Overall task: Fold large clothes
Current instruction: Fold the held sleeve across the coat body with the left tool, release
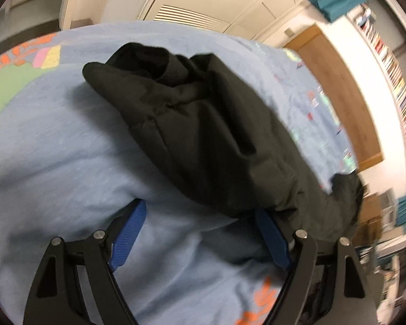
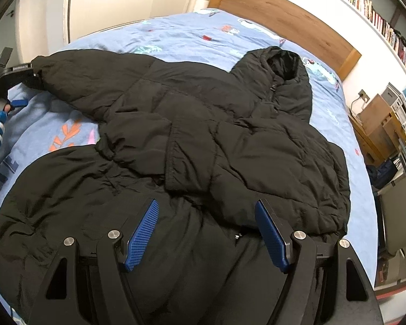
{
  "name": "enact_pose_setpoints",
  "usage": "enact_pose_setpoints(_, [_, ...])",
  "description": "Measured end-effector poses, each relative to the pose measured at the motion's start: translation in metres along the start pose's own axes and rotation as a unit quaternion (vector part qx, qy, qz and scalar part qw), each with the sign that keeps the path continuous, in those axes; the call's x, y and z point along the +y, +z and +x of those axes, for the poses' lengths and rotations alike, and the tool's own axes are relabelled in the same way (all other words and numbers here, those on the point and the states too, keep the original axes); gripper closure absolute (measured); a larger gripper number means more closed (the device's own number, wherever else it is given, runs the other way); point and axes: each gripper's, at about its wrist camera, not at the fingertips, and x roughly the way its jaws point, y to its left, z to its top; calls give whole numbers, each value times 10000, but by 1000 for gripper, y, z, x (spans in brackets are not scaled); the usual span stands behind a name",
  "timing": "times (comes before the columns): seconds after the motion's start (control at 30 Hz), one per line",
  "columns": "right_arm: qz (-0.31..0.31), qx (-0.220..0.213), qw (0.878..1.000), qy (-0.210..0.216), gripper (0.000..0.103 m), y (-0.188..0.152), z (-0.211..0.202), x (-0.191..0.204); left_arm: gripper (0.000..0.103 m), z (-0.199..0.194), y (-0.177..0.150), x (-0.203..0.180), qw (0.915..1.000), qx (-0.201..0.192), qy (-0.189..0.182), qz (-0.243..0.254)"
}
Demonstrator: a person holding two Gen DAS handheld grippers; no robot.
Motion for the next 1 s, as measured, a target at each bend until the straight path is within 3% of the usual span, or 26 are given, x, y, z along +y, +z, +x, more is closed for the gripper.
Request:
enact_pose_setpoints(0.33, [268, 30, 9995, -162, 30, -15, -5, -32, 22, -31, -15, 13, 9974, -141, -705, -72])
enact_pose_setpoints(0.47, [334, 3, 9993, -185, 30, -17, -8, -39, 22, -33, 0, 20, 9956, -271, -835, -322])
enact_pose_setpoints(0.67, [438, -2, 9987, -262, 30, -23, -14, -53, 24, -13, 26, 24, 9925, -138, -870, -853])
enact_pose_setpoints(0.77, [509, -13, 9982, -328, 30, -27, -20, -63, 61, -6, 35, 18, 9935, -58, -724, -880])
enact_pose_setpoints(0.8, [524, -24, 9980, -345, 30, -29, -22, -66, 79, -1, 36, 12, 9937, -18, -696, -877])
enact_pose_setpoints(0.9, [635, -72, 9970, -430, 30, -36, -32, -80, 90, -6, 35, -2, 9957, -30, -576, -728])
enact_pose_setpoints(1.0, [752, -140, 9958, -500, 30, -43, -44, -94, 93, -21, 33, -23, 9974, -115, -577, -410])
